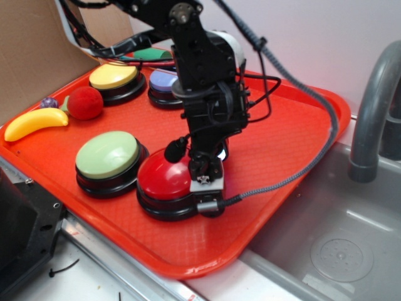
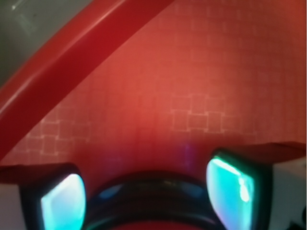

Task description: Push the red button.

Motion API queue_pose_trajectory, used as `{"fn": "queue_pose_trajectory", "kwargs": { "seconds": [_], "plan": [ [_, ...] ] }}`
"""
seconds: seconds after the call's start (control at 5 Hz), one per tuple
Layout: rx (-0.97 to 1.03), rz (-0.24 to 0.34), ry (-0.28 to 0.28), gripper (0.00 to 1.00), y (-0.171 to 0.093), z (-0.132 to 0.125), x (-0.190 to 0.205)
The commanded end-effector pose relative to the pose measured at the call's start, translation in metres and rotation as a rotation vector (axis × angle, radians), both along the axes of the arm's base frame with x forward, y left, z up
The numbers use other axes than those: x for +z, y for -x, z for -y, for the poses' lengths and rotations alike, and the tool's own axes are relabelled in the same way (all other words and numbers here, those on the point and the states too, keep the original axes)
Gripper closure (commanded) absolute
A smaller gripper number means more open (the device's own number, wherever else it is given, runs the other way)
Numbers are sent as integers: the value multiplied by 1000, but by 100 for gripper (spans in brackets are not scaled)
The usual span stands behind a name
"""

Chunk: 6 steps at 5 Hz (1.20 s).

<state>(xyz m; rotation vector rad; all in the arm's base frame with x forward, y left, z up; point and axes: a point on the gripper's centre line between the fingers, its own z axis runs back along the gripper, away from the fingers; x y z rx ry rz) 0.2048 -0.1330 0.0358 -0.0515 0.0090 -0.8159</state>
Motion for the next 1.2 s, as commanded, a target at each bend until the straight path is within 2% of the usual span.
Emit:
{"fn": "queue_pose_trajectory", "kwargs": {
  "seconds": [0.0,0.2,1.0],
  "plan": [
    [49,15,13,0,4,4,70],
    [84,-7,-12,0,9,-1,84],
    [150,29,-35,0,26,-13,117]
  ]
}}
